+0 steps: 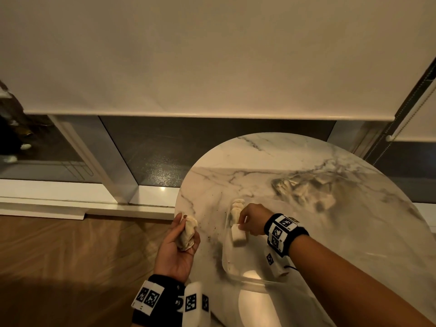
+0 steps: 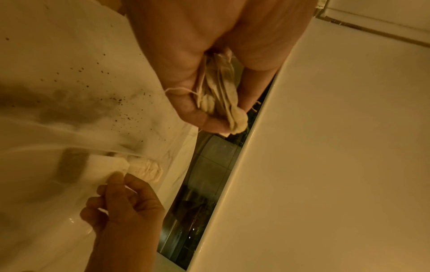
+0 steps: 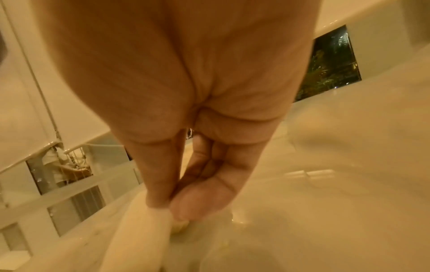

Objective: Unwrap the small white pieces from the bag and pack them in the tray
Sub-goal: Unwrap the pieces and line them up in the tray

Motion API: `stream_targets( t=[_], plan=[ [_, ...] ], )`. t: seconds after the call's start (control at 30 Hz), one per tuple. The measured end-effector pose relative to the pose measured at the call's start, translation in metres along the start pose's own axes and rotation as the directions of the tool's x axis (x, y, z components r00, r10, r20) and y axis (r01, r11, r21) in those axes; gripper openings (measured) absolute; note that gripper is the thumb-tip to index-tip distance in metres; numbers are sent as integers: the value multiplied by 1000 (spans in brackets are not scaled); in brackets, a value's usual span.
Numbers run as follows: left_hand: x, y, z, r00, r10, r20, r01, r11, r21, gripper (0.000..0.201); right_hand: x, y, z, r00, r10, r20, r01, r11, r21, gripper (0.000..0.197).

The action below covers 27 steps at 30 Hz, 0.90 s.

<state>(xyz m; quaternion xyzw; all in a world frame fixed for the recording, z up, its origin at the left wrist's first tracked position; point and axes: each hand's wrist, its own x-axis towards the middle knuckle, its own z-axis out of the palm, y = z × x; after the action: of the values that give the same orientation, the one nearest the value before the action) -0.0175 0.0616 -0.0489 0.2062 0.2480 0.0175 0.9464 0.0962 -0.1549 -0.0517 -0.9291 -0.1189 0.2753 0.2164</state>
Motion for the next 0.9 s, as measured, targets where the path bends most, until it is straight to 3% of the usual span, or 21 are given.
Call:
stream_targets(
  t=[0.4, 0.73, 0.9],
  plan=[
    [-5, -7, -11, 995, -37, -92, 40, 999, 30, 35, 22, -7, 7, 968, 104, -229, -86, 992, 88, 13],
    [-7, -15, -1, 994, -43, -100, 45, 999, 17, 41, 25, -1, 5, 953, 137, -271, -104, 986, 132, 11],
    [-9, -19, 0, 992, -41, -118, 44, 999, 21, 45, 22, -1, 3, 959, 223, -172, -210, 973, 92, 35]
  ],
)
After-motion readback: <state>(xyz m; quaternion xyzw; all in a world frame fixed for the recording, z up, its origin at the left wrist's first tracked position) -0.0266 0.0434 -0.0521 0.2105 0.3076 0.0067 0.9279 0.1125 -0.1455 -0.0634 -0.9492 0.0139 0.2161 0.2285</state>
